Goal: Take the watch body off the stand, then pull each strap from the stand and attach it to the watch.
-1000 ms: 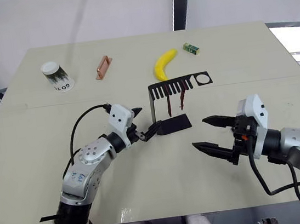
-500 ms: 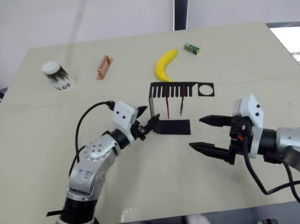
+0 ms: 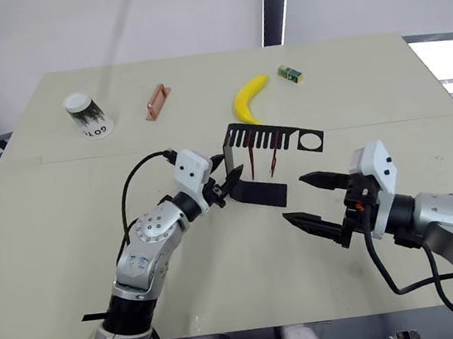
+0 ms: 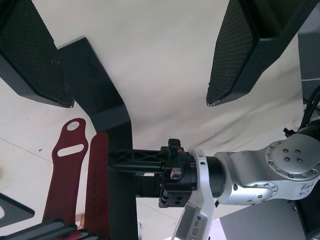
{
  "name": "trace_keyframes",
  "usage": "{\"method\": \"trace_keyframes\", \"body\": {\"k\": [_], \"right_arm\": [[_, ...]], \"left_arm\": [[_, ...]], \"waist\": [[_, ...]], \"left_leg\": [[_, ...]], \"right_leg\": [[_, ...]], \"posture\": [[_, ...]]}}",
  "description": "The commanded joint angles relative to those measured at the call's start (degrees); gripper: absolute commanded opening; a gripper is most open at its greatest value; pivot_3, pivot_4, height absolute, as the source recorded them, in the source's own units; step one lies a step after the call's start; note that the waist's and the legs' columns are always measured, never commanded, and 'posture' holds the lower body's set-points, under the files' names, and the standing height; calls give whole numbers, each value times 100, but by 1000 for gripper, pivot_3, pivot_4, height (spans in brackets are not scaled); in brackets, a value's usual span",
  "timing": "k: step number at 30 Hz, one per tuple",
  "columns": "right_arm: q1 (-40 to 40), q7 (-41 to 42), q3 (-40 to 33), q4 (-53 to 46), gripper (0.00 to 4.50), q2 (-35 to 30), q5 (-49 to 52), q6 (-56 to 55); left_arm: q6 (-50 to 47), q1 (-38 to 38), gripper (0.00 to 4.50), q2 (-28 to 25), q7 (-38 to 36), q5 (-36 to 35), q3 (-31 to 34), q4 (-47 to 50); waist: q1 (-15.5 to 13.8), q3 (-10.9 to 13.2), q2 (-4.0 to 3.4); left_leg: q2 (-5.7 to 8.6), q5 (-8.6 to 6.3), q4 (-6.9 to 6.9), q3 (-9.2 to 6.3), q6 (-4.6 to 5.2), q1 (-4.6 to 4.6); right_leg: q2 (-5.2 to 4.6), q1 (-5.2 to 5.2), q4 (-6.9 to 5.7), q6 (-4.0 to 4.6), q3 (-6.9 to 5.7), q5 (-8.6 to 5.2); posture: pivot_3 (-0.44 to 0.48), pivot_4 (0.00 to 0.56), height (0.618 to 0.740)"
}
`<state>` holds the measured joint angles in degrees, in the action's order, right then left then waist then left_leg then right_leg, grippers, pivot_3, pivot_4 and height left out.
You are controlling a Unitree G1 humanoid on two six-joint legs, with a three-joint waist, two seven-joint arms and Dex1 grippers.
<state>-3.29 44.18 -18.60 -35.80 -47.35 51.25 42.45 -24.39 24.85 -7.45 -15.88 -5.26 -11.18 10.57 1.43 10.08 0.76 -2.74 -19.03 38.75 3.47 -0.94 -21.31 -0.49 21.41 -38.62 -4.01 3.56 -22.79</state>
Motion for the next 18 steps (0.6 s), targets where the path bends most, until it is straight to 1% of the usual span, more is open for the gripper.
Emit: {"method": "trace_keyframes", "body": {"k": [1, 9, 11, 12, 13, 14, 18], "right_arm": [[-1, -47, -82, -156, 4500, 14, 113, -64], [-30, -42, -54, -129, 4500, 19, 96, -77], [-33, -47, -53, -131, 4500, 18, 94, -76], [-37, -51, -51, -132, 4500, 19, 95, -74], [-38, -58, -50, -136, 4500, 20, 98, -71], [-39, -62, -50, -140, 4500, 21, 100, -68], [-22, -50, -15, -121, 4500, 27, 66, -75]], "left_arm": [[41, 92, 1586, 61, 44, 65, 15, 101], [136, 163, 1586, 176, 112, 172, 18, -61], [204, 191, 1051, 199, 167, 224, 34, -109], [219, 203, 879, 210, 178, 230, 41, -136], [230, 209, 386, 225, 191, 237, 38, -154], [236, 210, 58, 238, 195, 242, 35, -165], [368, 272, 58, 298, 157, 309, -62, -292]], "waist": [[0, 0, 0], [-2, 0, 0], [-2, 0, 1], [-2, 0, 1], [-3, 0, 1], [-3, 0, 1], [-3, 1, 1]], "left_leg": [[0, 0, 0, 0, 0, 0], [0, 0, 0, 0, 0, 0], [0, 0, 0, 0, 0, 0], [1, 0, 0, 0, 0, -1], [0, 0, 0, 0, 0, -1], [0, 0, 0, 0, 0, -1], [0, 0, 0, 0, 0, -1]], "right_leg": [[0, 0, 0, 0, 0, 0], [0, 0, 1, 0, 0, 0], [0, 0, 1, 0, 0, 0], [0, 0, 2, 0, 0, 0], [0, 0, 1, 0, 0, 0], [0, 0, 1, 0, 0, 0], [1, 0, 1, 0, 0, 0]], "posture": [[0, 150, 740], [0, 150, 740], [0, 150, 740], [0, 150, 740], [0, 150, 740], [0, 150, 740], [0, 150, 740]]}}
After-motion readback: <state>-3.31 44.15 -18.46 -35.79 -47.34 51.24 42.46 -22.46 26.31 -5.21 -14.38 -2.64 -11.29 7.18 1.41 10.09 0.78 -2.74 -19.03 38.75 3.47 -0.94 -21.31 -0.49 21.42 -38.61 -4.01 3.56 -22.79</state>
